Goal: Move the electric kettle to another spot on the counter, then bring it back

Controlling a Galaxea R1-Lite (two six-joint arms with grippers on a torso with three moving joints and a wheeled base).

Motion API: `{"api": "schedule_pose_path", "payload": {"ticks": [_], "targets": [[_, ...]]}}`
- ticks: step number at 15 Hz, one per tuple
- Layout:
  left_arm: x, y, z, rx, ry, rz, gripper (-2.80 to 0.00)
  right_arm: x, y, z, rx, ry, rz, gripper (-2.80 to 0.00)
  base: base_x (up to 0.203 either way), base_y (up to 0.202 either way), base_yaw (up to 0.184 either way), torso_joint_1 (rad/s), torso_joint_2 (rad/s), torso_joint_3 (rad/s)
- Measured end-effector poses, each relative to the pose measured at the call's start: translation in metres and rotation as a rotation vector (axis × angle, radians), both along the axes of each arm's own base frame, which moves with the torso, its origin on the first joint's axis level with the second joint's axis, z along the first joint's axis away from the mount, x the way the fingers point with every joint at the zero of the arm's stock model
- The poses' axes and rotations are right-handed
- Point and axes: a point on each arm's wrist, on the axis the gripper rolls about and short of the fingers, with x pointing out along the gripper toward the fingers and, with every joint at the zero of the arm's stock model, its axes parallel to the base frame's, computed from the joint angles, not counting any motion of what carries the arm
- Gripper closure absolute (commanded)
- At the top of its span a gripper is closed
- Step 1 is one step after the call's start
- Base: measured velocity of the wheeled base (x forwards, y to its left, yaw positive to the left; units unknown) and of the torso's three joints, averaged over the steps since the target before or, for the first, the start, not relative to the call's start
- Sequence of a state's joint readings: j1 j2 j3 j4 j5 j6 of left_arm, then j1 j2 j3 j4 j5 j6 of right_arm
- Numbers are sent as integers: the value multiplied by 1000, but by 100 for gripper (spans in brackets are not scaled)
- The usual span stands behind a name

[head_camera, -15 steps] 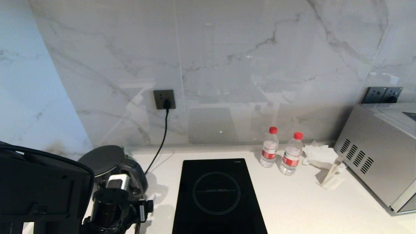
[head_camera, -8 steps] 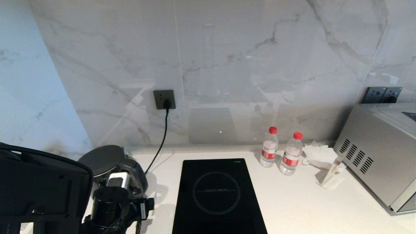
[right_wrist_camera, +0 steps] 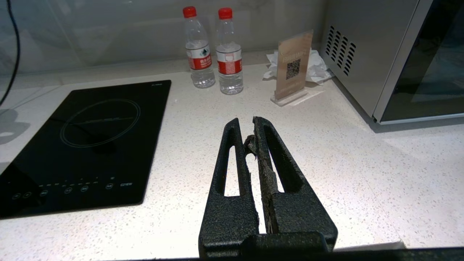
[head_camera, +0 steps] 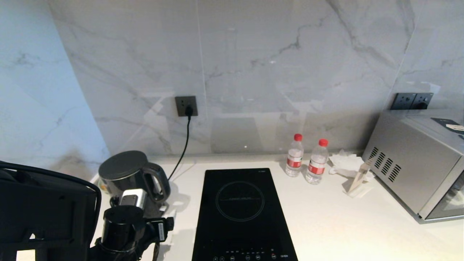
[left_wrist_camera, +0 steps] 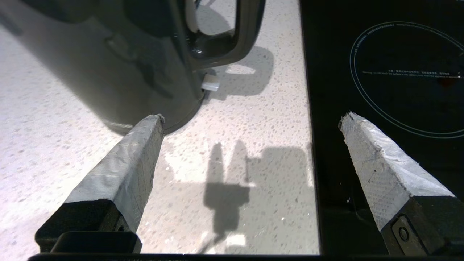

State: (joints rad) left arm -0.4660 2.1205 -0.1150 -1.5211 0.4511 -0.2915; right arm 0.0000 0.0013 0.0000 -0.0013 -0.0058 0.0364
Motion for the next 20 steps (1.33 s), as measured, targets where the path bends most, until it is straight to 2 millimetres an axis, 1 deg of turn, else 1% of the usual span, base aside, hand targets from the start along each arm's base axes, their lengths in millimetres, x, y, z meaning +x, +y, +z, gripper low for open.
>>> {"api": "schedule_pose_path", "payload": {"ticks": [4,8,12,16,20], "targets": [[7,-18,-6,-6,-13,-47,-280,0,0,0,1,0,0,0,0,0,0,0,0,0],[6,-32,-20,12,22,-98,-280,0,0,0,0,0,0,0,0,0,0,0,0,0],[23,-47,-30,22,-5,-119,-280,0,0,0,1,0,0,0,0,0,0,0,0,0],[37,-67,-52,81,-14,-143,-280,0,0,0,0,0,0,0,0,0,0,0,0,0],[46,-79,-71,107,-19,-131,-280,0,0,0,0,0,0,0,0,0,0,0,0,0]]}}
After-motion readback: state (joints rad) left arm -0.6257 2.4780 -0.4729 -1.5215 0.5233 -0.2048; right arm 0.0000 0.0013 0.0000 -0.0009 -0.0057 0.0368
